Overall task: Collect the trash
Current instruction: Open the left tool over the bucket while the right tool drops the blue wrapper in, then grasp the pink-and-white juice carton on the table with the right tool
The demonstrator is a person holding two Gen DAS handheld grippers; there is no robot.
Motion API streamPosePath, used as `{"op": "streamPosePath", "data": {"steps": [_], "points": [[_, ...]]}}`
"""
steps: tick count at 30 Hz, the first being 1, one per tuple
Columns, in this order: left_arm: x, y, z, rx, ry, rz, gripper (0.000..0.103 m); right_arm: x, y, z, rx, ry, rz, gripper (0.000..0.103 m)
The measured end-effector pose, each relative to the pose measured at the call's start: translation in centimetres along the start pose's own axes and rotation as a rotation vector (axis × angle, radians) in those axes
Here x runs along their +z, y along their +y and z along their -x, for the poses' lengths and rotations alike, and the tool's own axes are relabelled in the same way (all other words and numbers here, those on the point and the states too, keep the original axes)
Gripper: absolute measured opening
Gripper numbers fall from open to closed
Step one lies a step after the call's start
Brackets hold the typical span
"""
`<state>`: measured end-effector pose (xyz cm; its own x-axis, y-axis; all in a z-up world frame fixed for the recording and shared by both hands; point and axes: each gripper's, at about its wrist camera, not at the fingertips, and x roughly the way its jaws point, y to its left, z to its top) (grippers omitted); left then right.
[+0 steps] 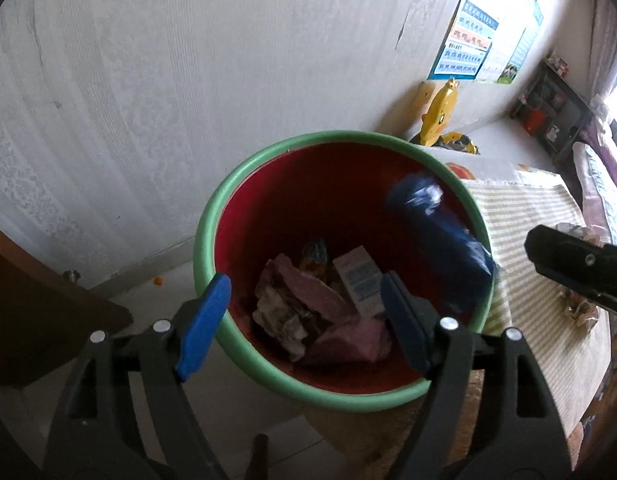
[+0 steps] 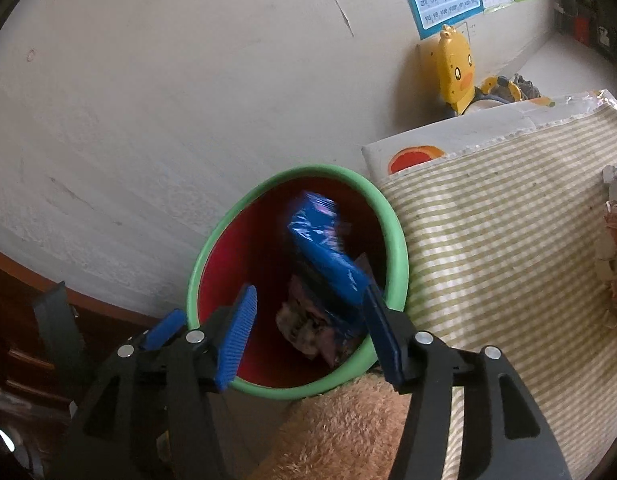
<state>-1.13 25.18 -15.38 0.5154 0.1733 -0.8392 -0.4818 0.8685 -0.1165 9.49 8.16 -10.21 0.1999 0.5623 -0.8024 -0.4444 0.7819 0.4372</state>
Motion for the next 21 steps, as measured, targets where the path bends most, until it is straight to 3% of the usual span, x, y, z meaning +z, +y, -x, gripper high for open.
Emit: {"op": "streamPosePath", "data": {"steps": [5,10,15,19,21], "points": [[0.2,-0.5,0.2,-0.011,0.003,-0.011,0.075,-0.1,-0.9,1.7,-0.005,-0.029,-0.012,0.058],[0.3,-1.6,0.8,-0.017,-0.008,-0.035,0.075,-1.4,-5.3,5.2,-0.091,-0.093,-0.069,0.06],[0.3,-3.1,1.5,-0.017,-0.026,-0.069,0.075,-4.1,-14.8,11.2,-0.234,-0.225,-0.316,0.06],[0.3,-4.5,2.3,-0.001,-0.057,-0.11,0.075,-6.0,-22.6,15.0,-0.354,-0.293,-0.55,0.074],[0.2,-5.1,2.7,0.013,-0.067,-0.132,0.075,-6.4,-25.8,15.9,-0.423,-0.312,-0.633,0.075]]}}
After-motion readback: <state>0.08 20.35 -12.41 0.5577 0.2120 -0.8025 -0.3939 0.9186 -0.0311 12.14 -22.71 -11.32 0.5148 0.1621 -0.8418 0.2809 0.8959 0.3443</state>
